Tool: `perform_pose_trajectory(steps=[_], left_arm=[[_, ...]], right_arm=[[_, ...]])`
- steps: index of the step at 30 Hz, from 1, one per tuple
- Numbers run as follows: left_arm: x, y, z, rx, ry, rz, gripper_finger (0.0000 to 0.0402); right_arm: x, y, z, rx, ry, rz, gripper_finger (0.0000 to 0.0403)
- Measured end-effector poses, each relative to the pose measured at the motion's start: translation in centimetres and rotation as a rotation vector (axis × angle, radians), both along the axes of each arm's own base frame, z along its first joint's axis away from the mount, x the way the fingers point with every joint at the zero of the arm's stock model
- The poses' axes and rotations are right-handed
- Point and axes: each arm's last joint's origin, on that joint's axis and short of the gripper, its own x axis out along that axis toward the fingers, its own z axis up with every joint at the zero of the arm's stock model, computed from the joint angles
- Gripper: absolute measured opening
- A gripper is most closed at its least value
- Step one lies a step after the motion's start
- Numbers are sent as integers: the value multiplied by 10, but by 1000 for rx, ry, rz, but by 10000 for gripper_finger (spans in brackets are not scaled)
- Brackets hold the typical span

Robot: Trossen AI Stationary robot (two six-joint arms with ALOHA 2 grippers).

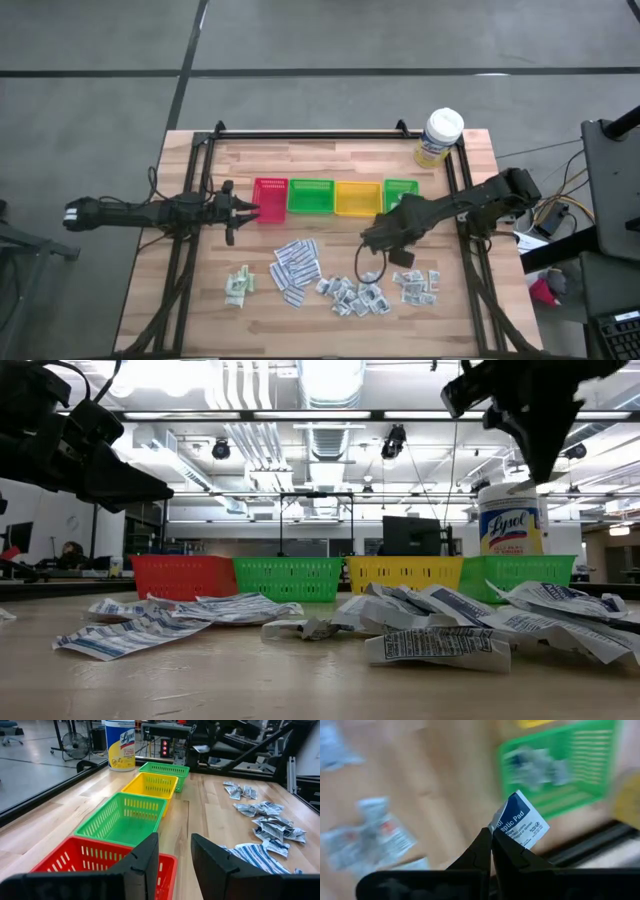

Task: Pick & Place First Aid Supplies
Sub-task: Put the blue alcohol pad into the right green bin

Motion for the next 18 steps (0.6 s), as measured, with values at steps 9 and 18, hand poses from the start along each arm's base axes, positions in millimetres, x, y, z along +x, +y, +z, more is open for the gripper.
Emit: perform_pose_trajectory(steps=[9, 18], left_arm=[[0, 0, 0, -1, 0, 0, 113], [0, 0, 0, 0, 1, 0, 113]], right_arm=[[5, -24, 2, -227, -19, 78, 8], [8, -61, -4, -194, 64, 113, 8]])
